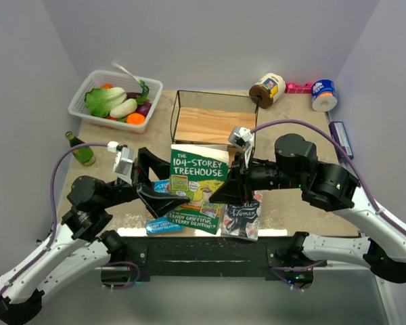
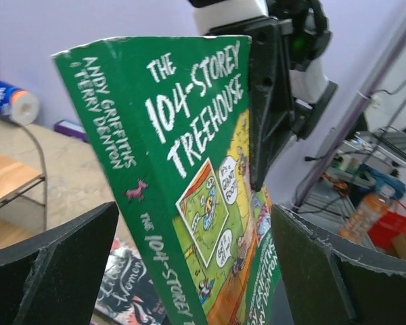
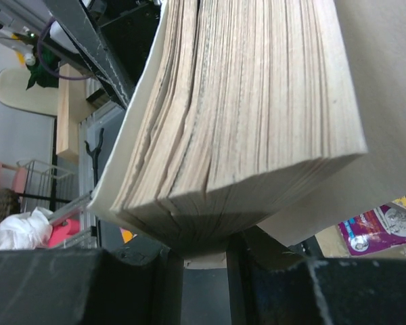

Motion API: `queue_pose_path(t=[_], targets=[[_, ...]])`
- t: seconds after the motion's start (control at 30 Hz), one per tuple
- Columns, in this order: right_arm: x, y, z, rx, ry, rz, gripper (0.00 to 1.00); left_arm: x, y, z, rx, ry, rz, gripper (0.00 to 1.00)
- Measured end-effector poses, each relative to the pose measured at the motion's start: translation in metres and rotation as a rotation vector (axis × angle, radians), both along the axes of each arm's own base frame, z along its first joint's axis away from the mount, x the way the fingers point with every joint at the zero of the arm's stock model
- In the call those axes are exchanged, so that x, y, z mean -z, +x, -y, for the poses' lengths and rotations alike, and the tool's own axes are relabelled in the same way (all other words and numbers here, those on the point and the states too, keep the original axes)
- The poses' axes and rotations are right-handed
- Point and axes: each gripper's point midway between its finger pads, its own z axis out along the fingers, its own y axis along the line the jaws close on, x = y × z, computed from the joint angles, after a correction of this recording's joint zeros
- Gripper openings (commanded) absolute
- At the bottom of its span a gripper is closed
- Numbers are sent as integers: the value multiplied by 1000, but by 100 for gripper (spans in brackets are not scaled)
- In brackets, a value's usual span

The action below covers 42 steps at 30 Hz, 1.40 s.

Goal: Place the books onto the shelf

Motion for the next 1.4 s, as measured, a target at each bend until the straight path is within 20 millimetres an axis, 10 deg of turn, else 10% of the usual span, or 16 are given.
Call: queue_pose_path(t=[0.33, 0.4, 0.67, 0.97, 1.23, 1.4], targets=[[-5, 0, 3, -27, -4, 41, 1, 16, -17, 18, 270, -23, -1, 17], [-3, 4, 2, -19, -11, 49, 16, 16, -15, 16, 279, -27, -10, 0], [-14, 39, 16, 207, -27, 111, 71, 22, -4, 11, 246, 12, -22, 0], [-60, 98, 93, 777, 135, 176, 77, -1, 63, 3, -120, 31, -74, 0], [42, 129, 75, 904, 49, 100, 76, -1, 119, -43, -545, -83, -125, 0], [49, 152, 83, 1047, 15, 132, 75, 16, 157, -31, -676, -26, -122, 0]])
